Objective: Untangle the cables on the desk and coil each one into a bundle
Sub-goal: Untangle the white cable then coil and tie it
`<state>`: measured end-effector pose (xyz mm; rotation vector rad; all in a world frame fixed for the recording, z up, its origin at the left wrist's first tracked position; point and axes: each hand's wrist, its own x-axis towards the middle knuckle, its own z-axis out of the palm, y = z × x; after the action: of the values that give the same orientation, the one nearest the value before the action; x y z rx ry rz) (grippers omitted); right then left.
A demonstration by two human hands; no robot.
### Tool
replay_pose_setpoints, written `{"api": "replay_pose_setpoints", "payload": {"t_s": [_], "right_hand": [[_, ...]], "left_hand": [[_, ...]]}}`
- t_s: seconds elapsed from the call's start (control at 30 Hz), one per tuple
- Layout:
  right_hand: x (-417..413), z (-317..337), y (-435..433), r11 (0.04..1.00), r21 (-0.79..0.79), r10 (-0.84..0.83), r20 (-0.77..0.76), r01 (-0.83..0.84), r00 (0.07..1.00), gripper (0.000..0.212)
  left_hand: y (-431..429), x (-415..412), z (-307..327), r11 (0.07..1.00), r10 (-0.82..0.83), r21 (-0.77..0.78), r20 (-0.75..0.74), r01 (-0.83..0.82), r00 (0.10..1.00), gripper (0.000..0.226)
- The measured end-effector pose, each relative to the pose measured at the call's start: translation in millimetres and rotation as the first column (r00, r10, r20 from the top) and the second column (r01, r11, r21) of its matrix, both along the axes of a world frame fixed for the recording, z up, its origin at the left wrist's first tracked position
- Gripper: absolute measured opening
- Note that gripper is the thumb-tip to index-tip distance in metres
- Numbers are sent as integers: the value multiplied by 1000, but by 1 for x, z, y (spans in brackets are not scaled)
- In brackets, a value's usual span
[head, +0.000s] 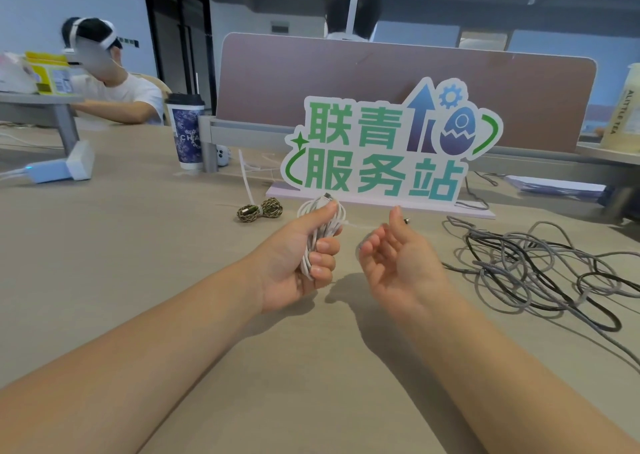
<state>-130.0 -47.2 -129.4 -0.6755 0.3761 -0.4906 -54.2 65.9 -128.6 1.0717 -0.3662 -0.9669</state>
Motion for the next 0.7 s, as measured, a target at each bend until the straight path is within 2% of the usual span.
{"api": "replay_pose_setpoints", "payload": {"t_s": [0.03, 0.1, 0.17, 0.23, 0.3, 0.37, 0.57, 0.7], "right_hand": [[0, 0, 2, 997, 67, 37, 32, -39, 999, 31], [2, -1, 6, 994, 54, 96, 27, -98, 995, 30], [3, -4, 10, 989, -56, 134, -32, -136, 990, 31], [4, -5, 9, 960, -232, 132, -120, -157, 984, 34], [4, -4, 4, 890, -436, 42, -217, -136, 975, 36], [3, -1, -3, 825, -558, -70, -267, -95, 961, 38], [4, 4, -18, 761, -648, -227, -299, -23, 927, 42], [6, 6, -24, 723, -690, -336, -320, 25, 886, 42]], "left_hand": [[-1, -1, -1, 1000, -7, -16, -2, 7, 1000, 33], [-2, -4, -1, 998, -34, -62, -3, 34, 999, 30], [-2, -5, -1, 992, -57, -117, -2, 57, 998, 28], [0, -6, -1, 978, -95, -191, -30, 87, 995, 28], [2, -4, 0, 955, -153, -263, -52, 134, 987, 28], [4, -3, -1, 933, -207, -305, -25, 190, 978, 28], [5, -2, 0, 931, -233, -285, 11, 227, 972, 29], [2, -7, -1, 888, -362, -297, 20, 352, 932, 29]]}}
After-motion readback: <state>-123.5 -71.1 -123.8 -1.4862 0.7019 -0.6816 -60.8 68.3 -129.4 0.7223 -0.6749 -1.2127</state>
